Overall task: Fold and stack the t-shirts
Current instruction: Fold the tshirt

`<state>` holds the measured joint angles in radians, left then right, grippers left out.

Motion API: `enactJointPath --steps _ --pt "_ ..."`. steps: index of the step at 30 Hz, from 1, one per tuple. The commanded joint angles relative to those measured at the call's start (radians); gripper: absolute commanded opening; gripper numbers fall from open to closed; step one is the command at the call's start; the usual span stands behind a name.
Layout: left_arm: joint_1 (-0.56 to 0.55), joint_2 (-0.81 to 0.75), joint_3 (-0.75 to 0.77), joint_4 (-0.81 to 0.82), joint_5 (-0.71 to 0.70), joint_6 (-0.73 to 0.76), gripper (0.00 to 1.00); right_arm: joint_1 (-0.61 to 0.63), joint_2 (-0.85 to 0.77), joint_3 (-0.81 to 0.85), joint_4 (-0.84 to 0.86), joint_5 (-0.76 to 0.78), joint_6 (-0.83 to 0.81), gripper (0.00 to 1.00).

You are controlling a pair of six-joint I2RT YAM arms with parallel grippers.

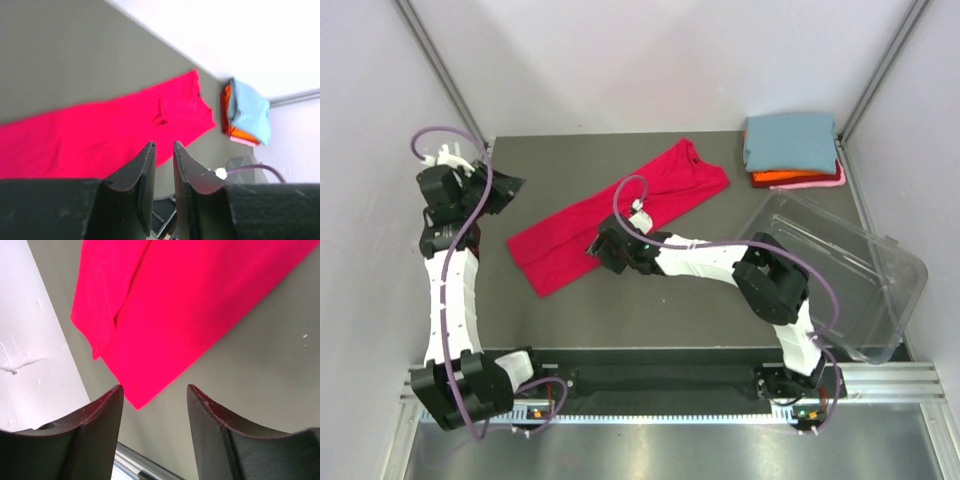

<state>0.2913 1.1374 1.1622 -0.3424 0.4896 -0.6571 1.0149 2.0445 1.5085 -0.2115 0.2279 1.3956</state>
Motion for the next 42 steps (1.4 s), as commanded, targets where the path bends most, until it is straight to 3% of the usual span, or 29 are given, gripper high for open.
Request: enactJointPath --steps 1,3,9,13,18,22,32,42 --pt "-0.003 0.025 -0.132 0.023 0.056 0.002 0.26 -0.047 -0.079 -0.111 0.163 0.022 0.019 0.53" --pt "-0.041 0.012 -0.177 0.017 0.035 0.043 0.28 -0.114 -0.119 -0.204 0.245 -0.043 -0.016 0.52" --pt "-0.063 -0.011 -0.332 -0.033 0.063 0.040 0.33 -0.255 -0.308 -0.350 0.167 -0.090 -0.213 0.52" --pt "-0.047 -0.010 -0.393 -0.127 -0.118 -0.019 0.43 -0.344 -0.426 -0.436 0.167 -0.133 -0.320 0.53" --pt "0.009 -0.023 -0.395 -0.274 -0.253 -0.061 0.41 -0.447 -0.494 -0.484 0.120 -0.150 -0.455 0.53" --pt "0.014 -0.092 -0.496 -0.311 -0.396 -0.097 0.41 -0.529 -0.556 -0.533 0.158 -0.223 -0.481 0.54" --pt "0.019 -0.120 -0.602 -0.297 -0.482 -0.211 0.43 -0.659 -0.549 -0.541 0.205 -0.404 -0.509 0.55" --pt "0.020 -0.084 -0.702 -0.179 -0.425 -0.246 0.43 -0.697 -0.538 -0.562 0.235 -0.440 -0.541 0.55"
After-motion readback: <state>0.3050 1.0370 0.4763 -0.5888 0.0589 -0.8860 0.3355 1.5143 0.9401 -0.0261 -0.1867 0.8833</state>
